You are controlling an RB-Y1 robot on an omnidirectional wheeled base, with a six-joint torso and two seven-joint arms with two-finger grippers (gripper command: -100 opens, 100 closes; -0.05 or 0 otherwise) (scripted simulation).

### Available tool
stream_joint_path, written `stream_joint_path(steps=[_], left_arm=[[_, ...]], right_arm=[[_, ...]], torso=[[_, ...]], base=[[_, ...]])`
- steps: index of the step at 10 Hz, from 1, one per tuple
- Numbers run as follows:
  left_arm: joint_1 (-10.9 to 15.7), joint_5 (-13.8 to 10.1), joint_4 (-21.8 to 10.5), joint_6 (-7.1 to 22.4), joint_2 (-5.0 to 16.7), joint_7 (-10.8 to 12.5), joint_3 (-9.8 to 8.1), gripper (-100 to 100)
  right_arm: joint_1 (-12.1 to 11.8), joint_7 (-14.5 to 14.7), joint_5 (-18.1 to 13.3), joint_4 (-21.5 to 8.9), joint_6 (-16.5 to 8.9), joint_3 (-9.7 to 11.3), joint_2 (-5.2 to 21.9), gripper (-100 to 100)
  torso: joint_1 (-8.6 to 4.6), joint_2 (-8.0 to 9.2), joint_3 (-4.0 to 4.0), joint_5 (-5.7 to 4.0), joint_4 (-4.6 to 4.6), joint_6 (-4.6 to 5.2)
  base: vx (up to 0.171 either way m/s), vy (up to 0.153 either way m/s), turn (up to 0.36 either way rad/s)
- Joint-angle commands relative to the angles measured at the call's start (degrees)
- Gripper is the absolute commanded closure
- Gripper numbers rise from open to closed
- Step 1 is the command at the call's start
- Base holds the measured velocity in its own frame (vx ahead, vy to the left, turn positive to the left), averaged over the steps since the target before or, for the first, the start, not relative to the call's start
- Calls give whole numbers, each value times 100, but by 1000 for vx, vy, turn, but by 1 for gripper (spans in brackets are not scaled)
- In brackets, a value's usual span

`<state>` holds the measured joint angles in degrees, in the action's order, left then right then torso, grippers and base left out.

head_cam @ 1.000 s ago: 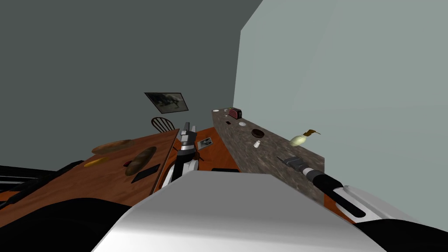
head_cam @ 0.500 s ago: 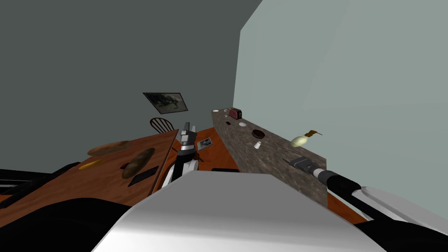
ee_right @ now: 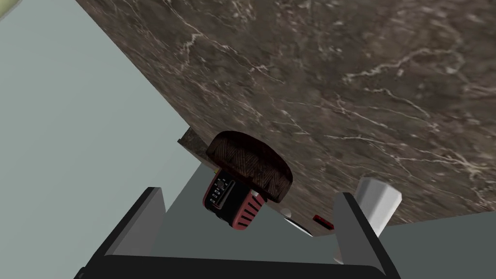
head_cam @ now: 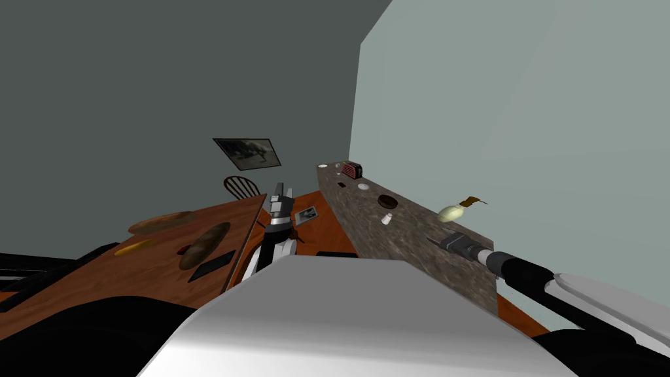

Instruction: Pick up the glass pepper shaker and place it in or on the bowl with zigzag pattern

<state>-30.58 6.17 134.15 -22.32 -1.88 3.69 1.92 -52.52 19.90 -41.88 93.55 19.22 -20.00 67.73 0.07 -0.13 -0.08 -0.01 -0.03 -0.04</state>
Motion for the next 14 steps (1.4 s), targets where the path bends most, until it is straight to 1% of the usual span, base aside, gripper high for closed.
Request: stream_joint_path(steps=[1,2,3,4,5,6,7,8,10,11,13,14], left_arm=[[0,0,0,0,0,0,0,0],[0,0,0,0,0,0,0,0],[0,0,0,0,0,0,0,0],[0,0,0,0,0,0,0,0],[0,0,0,0,0,0,0,0],[0,0,0,0,0,0,0,0],[0,0,0,0,0,0,0,0],[0,0,0,0,0,0,0,0],[0,0,0,0,0,0,0,0],[0,0,0,0,0,0,0,0],[0,0,0,0,0,0,0,0],[0,0,0,0,0,0,0,0]], right_arm=[[-256,-136,-54,90,35,-112,286,-100],[-432,-253,-97,168,71,-207,459,-100],[-475,-253,-97,168,71,-207,581,-100],[-691,-368,-137,249,114,-303,768,-100],[-691,-368,-137,249,114,-303,836,-100],[-902,-480,-173,332,162,-398,1061,-100],[-1107,-589,-205,416,216,-493,1231,-100],[-1109,-589,-205,416,216,-493,1323,-100],[-1474,-796,-256,587,341,-678,1720,-100],[-1504,-796,-256,587,341,-678,1773,-100],[-1870,-988,-290,758,483,-854,2153,-100],[-1870,-988,-290,758,483,-854,2181,-100]], torso=[[0,0,0,0,0,0],[-1,-2,-1,1,0,-1],[-2,-5,-3,0,-1,-1],[-3,-4,-3,-1,-1,-1],[-4,-5,-3,-1,-1,-1],[-4,-3,-2,-2,-1,0],[-4,-4,-2,-1,-1,-2],[-6,-8,-5,-2,-2,-2],[-8,-8,-5,-3,-2,-2],[-14,-12,-7,-4,-3,-2],[-6,-10,-6,-3,-3,-2],[-11,-10,-6,-3,-3,-2]], base=[[29,-3,19],[41,-7,42],[32,-8,16],[35,-12,34],[28,-9,18],[30,-13,42],[44,-18,75],[39,-19,26],[43,-32,74],[45,-30,34],[41,-23,75],[32,-32,46]])
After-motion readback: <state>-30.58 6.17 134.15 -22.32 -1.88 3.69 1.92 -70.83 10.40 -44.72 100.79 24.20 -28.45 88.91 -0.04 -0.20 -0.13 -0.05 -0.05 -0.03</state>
